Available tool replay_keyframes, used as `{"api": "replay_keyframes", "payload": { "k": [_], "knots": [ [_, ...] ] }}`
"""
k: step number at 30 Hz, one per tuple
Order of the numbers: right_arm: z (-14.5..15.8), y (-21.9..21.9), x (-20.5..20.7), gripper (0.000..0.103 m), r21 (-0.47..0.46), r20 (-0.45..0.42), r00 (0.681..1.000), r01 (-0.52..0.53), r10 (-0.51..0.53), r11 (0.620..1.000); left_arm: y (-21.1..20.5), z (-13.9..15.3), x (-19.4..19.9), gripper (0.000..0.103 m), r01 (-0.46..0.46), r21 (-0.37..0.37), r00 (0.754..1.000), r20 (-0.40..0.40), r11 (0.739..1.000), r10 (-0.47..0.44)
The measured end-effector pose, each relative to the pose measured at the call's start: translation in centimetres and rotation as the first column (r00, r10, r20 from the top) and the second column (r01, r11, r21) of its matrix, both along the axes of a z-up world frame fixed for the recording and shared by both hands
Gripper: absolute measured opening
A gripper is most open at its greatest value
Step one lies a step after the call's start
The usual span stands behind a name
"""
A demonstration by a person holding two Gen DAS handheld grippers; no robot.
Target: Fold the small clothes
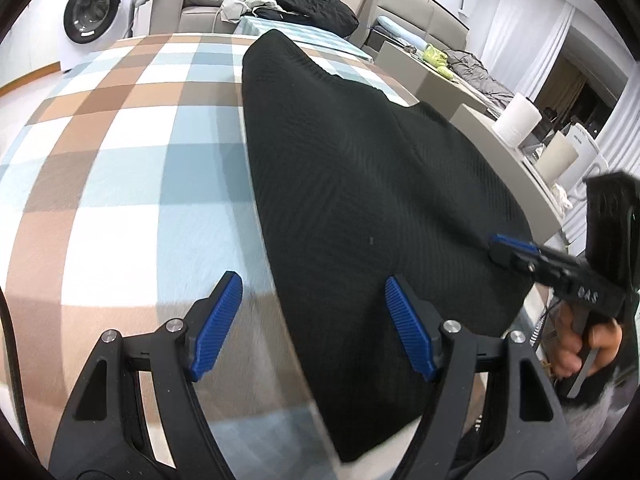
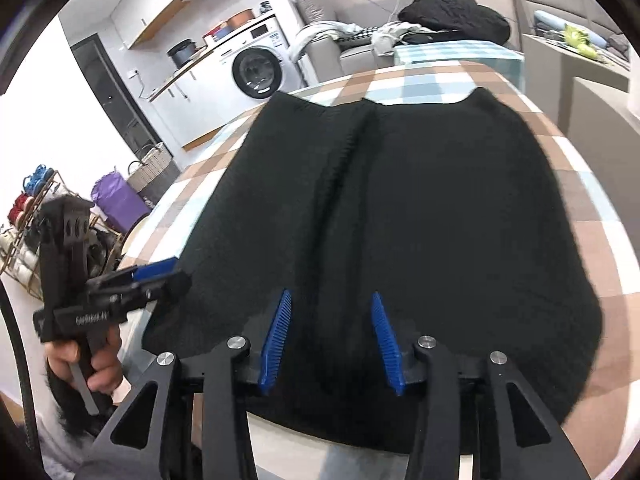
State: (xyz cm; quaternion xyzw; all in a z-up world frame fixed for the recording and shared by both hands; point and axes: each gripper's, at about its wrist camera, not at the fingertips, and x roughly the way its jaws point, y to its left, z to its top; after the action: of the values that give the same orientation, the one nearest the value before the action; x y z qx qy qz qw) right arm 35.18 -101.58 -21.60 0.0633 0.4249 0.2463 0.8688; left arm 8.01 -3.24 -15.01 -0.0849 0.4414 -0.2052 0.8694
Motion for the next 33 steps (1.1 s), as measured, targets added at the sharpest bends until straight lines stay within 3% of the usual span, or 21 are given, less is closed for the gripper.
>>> {"api": "replay_keyframes", "payload": {
  "k": [3,5,9,11,13,14,16,19,33],
  "knots": [
    [0.9,-1.6,-0.2,0.043,-0.006,0.041,0.998,0.057,-0.056,0.998,0.1,0.0,1.8,0.072,-0.017,-0.048,1.000,-0.022,0.999,0.016],
    [2.0,-3.5,-0.4,0.043,0.002,0.113,0.982,0.154,-0.153,0.988,0.3,-0.1,2.9,0.068,-0.033,-0.082,0.999,-0.042,0.996,0.030],
    [2.1,-7.1,0.6,0.043,-0.057,0.120,0.946,0.310,-0.302,0.949,0.3,-0.4,4.3,0.044,-0.066,-0.116,0.996,-0.069,0.991,0.058],
    [1.2,-8.2,1.1,0.043,-0.053,0.082,0.942,0.330,-0.325,0.943,0.1,-0.5,4.5,0.029,-0.071,-0.117,0.996,-0.059,0.991,0.065],
    [0.3,-8.7,1.6,0.042,-0.052,0.048,0.943,0.333,-0.330,0.942,-0.1,-0.5,4.5,0.021,-0.074,-0.100,0.997,-0.038,0.992,0.070],
    [-0.2,-8.6,1.8,0.037,-0.062,0.038,0.945,0.326,-0.324,0.943,-0.2,-0.4,4.3,0.019,-0.076,-0.091,0.997,-0.030,0.993,0.073],
    [-0.8,-8.3,1.9,0.025,-0.056,0.017,0.955,0.295,-0.295,0.954,-0.3,-0.3,4.2,0.017,-0.081,-0.078,0.997,-0.017,0.994,0.080],
    [-1.2,-7.4,2.1,0.021,-0.075,0.030,0.960,0.280,-0.278,0.957,-0.2,-0.4,4.1,0.015,-0.095,-0.076,0.995,-0.018,0.993,0.094],
    [-1.8,-1.7,2.5,0.021,-0.092,0.025,0.987,0.162,-0.161,0.982,5.2,0.3,1.8,0.014,-0.185,-0.037,0.983,0.011,0.982,0.186]
  ]
}}
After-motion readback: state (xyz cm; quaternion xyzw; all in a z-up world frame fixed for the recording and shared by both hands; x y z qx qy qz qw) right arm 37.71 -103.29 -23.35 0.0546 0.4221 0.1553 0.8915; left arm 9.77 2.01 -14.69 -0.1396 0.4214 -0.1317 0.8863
